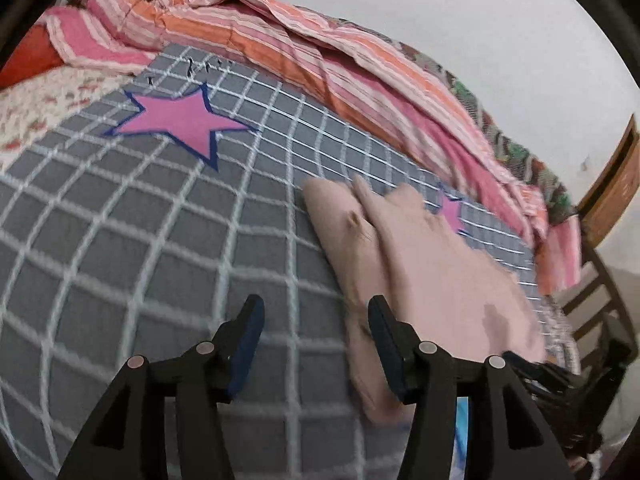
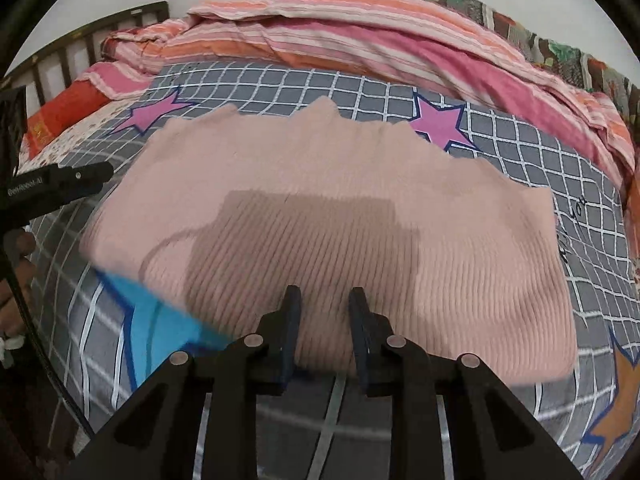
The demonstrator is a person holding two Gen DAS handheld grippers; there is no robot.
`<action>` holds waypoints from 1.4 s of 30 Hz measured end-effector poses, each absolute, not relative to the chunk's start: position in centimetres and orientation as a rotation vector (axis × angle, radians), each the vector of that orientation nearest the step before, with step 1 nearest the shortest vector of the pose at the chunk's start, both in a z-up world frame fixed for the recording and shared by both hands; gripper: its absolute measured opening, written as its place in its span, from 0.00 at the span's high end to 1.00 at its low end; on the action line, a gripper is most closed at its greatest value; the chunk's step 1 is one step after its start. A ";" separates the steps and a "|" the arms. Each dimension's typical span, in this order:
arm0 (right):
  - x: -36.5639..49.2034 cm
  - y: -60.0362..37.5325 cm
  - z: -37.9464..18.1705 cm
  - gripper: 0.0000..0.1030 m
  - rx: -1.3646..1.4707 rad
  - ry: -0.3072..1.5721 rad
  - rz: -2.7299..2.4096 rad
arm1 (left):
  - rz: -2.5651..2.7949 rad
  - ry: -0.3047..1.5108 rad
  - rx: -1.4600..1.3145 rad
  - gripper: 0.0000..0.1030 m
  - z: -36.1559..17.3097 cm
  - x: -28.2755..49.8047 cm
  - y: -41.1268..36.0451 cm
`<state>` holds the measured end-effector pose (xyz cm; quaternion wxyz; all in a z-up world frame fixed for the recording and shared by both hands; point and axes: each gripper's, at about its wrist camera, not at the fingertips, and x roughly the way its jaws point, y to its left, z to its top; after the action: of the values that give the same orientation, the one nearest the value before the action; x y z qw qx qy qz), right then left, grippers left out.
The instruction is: Fold small clothes
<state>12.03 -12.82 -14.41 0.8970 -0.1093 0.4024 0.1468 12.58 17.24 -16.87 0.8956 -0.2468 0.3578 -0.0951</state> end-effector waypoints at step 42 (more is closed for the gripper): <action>1.4 -40.4 -12.6 0.76 0.239 0.685 0.020 | -0.014 0.624 -0.399 0.78 -5.9 17.9 0.7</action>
<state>1.37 -40.42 -12.60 0.9348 0.1170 0.3351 0.0098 17.91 0.66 -5.91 0.9321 -0.1949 0.3051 -0.0070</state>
